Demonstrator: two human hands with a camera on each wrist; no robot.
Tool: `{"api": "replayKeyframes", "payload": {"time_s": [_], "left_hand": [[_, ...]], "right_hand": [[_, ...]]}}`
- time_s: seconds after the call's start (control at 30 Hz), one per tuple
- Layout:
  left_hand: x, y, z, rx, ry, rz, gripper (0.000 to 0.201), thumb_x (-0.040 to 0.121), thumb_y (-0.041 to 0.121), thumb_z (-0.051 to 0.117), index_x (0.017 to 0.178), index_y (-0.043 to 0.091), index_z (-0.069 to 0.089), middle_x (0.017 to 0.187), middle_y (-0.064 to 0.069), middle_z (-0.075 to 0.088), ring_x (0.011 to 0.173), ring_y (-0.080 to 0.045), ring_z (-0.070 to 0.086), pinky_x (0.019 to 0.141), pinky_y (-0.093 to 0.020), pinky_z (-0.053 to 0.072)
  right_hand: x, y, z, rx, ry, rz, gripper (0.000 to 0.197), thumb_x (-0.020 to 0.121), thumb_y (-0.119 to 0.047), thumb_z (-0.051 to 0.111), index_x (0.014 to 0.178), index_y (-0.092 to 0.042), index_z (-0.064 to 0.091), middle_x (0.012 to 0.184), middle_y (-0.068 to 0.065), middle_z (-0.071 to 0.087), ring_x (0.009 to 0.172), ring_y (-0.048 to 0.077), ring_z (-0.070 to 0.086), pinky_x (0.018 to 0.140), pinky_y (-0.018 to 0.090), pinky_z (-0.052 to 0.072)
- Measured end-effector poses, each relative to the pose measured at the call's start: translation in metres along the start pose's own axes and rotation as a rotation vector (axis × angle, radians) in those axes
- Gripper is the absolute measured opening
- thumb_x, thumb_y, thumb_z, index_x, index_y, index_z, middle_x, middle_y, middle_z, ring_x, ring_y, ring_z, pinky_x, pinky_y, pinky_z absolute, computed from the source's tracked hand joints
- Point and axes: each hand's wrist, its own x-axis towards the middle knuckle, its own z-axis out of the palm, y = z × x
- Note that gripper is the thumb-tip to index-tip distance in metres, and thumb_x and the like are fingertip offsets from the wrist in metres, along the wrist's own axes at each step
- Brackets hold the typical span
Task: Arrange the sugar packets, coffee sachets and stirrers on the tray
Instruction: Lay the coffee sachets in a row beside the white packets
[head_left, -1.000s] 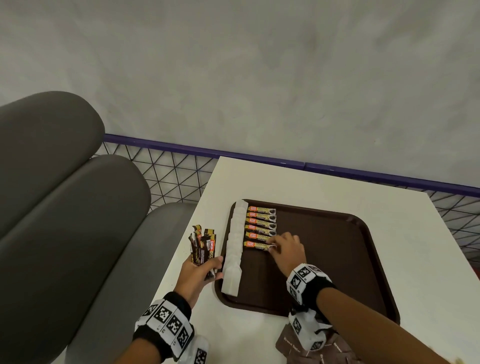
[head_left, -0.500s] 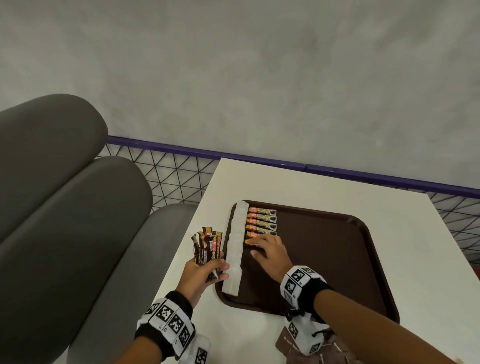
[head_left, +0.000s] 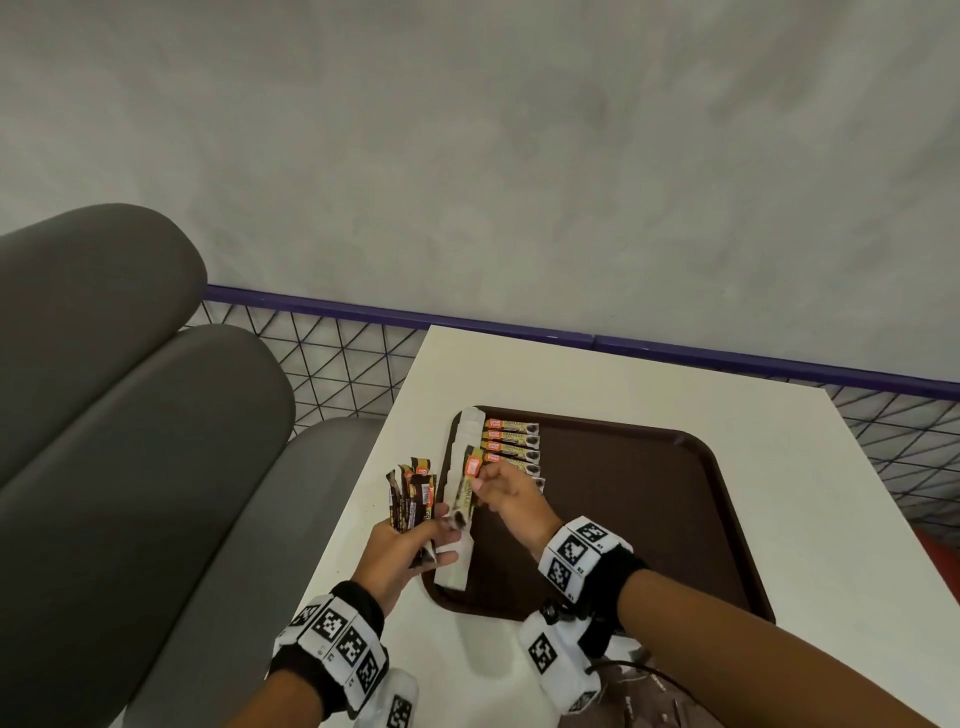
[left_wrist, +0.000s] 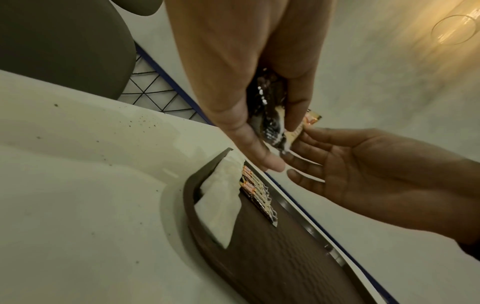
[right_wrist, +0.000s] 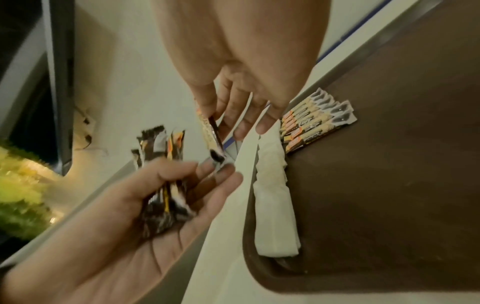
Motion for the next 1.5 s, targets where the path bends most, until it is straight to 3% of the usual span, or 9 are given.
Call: {"api": "replayKeyframes", "payload": {"time_s": [0.17,0.33,0.53,0.73,0.87,0.93,1.13,1.33,1.5], "left_hand": [[0.004,0.006,-0.006,-0.039,0.087,0.038,0.023,0.083,0.003,0.065,0.105,0.0,0.064,0.093,-0.018,0.067,0.083,-0.025,0.066,0.065,-0.034,0.06],[0.008,0.006,0.003,-0.011,0.063,0.049,0.019,0.084,0.008,0.066,0.101,0.0,0.067,0.082,-0.014,0.069,0.071,-0.019,0.066,0.062,-0.031,0.058],[0.016,-0.004,0.003,0.004,0.167,0.056,0.02,0.082,0.002,0.066,0.101,-0.005,0.065,0.083,-0.019,0.069,0.062,-0.018,0.067,0.056,-0.027,0.058],[0.023,-0.01,0.003,-0.023,0.154,0.033,0.02,0.081,0.004,0.068,0.1,-0.003,0.065,0.08,-0.017,0.067,0.069,-0.022,0.065,0.057,-0.028,0.058],[0.025,-0.013,-0.001,0.003,0.197,0.03,0.01,0.082,0.005,0.068,0.088,0.0,0.063,0.055,-0.007,0.054,0.046,-0.013,0.051,0.046,-0.025,0.049],[0.027,-0.014,-0.006,-0.004,0.202,0.034,0.01,0.082,0.004,0.068,0.088,0.001,0.061,0.051,-0.005,0.051,0.042,-0.012,0.047,0.043,-0.023,0.044],[0.026,-0.015,-0.016,-0.039,0.187,0.077,0.018,0.08,0.003,0.069,0.094,0.007,0.059,0.06,-0.004,0.053,0.052,-0.013,0.05,0.048,-0.024,0.047],[0.028,-0.018,-0.022,-0.036,0.184,0.069,0.029,0.083,-0.002,0.064,0.111,-0.002,0.057,0.07,-0.011,0.055,0.061,-0.017,0.054,0.05,-0.024,0.052],[0.028,-0.019,-0.025,-0.012,0.155,0.065,0.032,0.084,-0.003,0.061,0.115,-0.007,0.055,0.074,-0.014,0.056,0.068,-0.019,0.056,0.055,-0.025,0.055]], "right_hand": [[-0.001,0.006,-0.012,-0.175,-0.101,-0.003,0.02,0.095,-0.015,0.046,0.107,-0.006,0.059,0.089,0.001,0.058,0.082,0.012,0.053,0.069,0.016,0.042],[-0.008,0.009,-0.014,-0.317,-0.168,-0.074,0.025,0.096,-0.017,0.045,0.11,-0.006,0.063,0.086,-0.006,0.056,0.076,0.002,0.049,0.067,0.014,0.04],[-0.018,0.018,-0.023,-0.18,-0.122,0.028,0.018,0.091,-0.022,0.056,0.102,-0.011,0.065,0.093,-0.004,0.063,0.087,0.007,0.058,0.081,0.019,0.046],[-0.021,0.029,-0.047,-0.146,-0.023,0.122,0.012,0.088,-0.006,0.057,0.095,-0.001,0.065,0.076,-0.009,0.061,0.065,-0.007,0.056,0.062,0.005,0.041],[-0.011,0.037,-0.064,-0.222,0.151,0.176,0.008,0.087,-0.008,0.06,0.086,-0.01,0.068,0.092,0.002,0.067,0.089,0.012,0.059,0.09,0.027,0.047],[-0.004,0.045,-0.071,-0.306,0.185,0.227,0.012,0.086,-0.009,0.061,0.077,-0.016,0.067,0.085,0.0,0.067,0.087,0.013,0.058,0.086,0.028,0.047],[0.009,0.054,-0.073,-0.446,0.193,0.309,0.014,0.085,-0.013,0.063,0.095,-0.006,0.07,0.086,0.003,0.064,0.086,0.013,0.057,0.078,0.022,0.042],[0.021,0.061,-0.066,-0.473,0.29,0.361,0.02,0.081,-0.014,0.067,0.068,-0.024,0.057,0.079,-0.001,0.063,0.088,0.02,0.062,0.083,0.032,0.049],[0.025,0.061,-0.06,-0.457,0.356,0.386,0.03,0.079,-0.013,0.069,0.067,-0.025,0.044,0.07,-0.006,0.052,0.08,0.019,0.057,0.08,0.034,0.049]]}}
